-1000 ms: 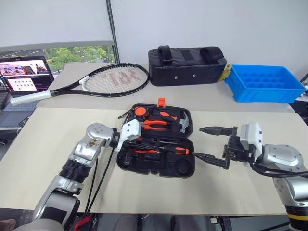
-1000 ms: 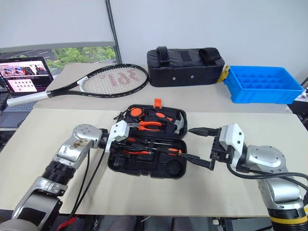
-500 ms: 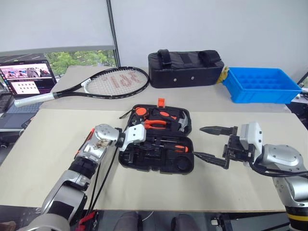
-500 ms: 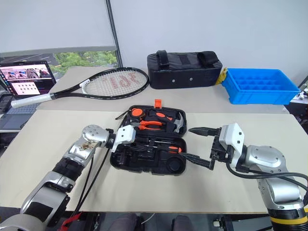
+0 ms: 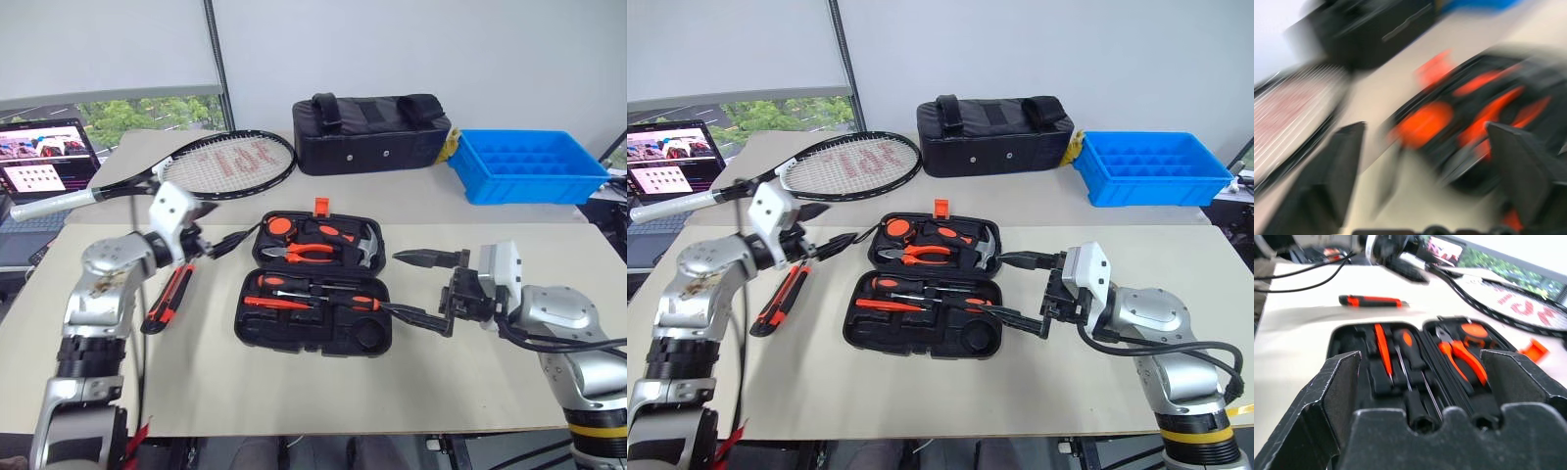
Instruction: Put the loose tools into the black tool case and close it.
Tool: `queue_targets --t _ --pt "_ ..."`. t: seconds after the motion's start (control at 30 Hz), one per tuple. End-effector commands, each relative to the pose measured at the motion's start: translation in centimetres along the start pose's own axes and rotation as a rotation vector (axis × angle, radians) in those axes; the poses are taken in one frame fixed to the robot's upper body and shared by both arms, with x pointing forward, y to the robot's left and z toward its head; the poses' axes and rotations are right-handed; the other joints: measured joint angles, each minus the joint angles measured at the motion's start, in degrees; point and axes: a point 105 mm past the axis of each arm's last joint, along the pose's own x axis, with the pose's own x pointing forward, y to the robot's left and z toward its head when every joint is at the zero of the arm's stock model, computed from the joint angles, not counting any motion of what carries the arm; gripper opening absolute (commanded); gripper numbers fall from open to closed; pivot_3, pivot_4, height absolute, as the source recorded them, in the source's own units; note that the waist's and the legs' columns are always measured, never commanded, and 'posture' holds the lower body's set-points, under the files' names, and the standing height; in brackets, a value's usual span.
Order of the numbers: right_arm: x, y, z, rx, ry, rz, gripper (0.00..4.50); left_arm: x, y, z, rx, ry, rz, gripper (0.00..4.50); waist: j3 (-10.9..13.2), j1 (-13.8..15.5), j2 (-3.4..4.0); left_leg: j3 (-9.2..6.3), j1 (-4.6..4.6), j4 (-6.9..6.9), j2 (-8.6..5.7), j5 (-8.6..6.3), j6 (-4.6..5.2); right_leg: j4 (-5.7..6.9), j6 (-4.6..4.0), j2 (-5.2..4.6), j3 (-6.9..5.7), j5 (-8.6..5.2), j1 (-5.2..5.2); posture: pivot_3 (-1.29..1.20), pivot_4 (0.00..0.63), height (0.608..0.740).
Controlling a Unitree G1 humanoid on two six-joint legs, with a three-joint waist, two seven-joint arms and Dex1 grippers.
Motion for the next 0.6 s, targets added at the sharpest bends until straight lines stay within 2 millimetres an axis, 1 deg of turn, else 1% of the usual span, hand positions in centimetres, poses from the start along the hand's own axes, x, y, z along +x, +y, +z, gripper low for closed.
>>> queue_targets --t 0.03,0.17,0.23,0.33,0.4,0.53,0.6 --pt "0.6 -0.6 2.0 -0.004 -0.099 0.019 4.50 -2.2 1.7 0.2 -0.041 0.002 0.172 4.45 0.02 0.07 -0.03 0.00 -0.02 0.00 0.00 0.00 0.00 0.01 0.01 -0.05 0.00 0.00 -0.02 0.00 0.150 0.729" --pt "1.0 -0.9 2.1 0.010 -0.114 0.040 4.50 -3.2 0.4 -2.0 -0.064 0.092 0.174 4.45 0.03 1.05 -0.05 -0.05 -0.01 -0.07 -0.03 0.00 -0.04 0.02 0.00 -0.47 -0.13 0.01 -0.04 0.00 0.150 0.729" --pt "1.0 -0.9 1.8 0.011 -0.105 0.051 4.50 -3.6 0.5 -3.5 -0.093 0.131 0.240 4.45 0.02 1.26 -0.05 -0.05 -0.01 -0.11 -0.05 0.01 -0.07 0.01 -0.01 -0.53 -0.13 0.02 -0.05 0.00 0.150 0.729" --pt "1.0 -0.9 1.4 0.010 -0.090 0.065 4.50 -4.0 0.5 -4.7 -0.118 0.171 0.287 4.45 0.03 1.17 -0.05 -0.03 0.00 -0.14 -0.07 0.01 -0.08 -0.01 -0.02 -0.62 -0.11 0.03 -0.06 0.00 0.150 0.729" --pt "1.0 -0.9 1.3 0.009 -0.086 0.070 4.50 -3.9 0.0 -5.3 -0.161 0.191 0.271 4.45 0.03 1.13 -0.05 -0.03 0.00 -0.18 -0.06 0.01 -0.09 -0.02 -0.05 -0.62 -0.11 0.04 -0.09 0.00 0.150 0.729" --pt "0.8 -0.9 1.2 0.005 -0.084 0.070 4.50 -3.9 -1.0 -6.7 -0.184 0.259 0.219 4.45 0.02 1.07 -0.05 -0.01 0.01 -0.24 -0.06 0.03 -0.12 -0.01 -0.07 -0.64 -0.11 0.05 -0.11 0.00 0.150 0.729" --pt "0.6 -0.9 1.1 -0.001 -0.078 0.067 4.50 -4.0 -1.8 -8.0 -0.210 0.324 0.183 4.45 0.02 1.07 -0.05 -0.01 0.01 -0.24 -0.06 0.03 -0.12 -0.02 -0.07 -0.66 -0.11 0.05 -0.11 0.00 0.150 0.729"
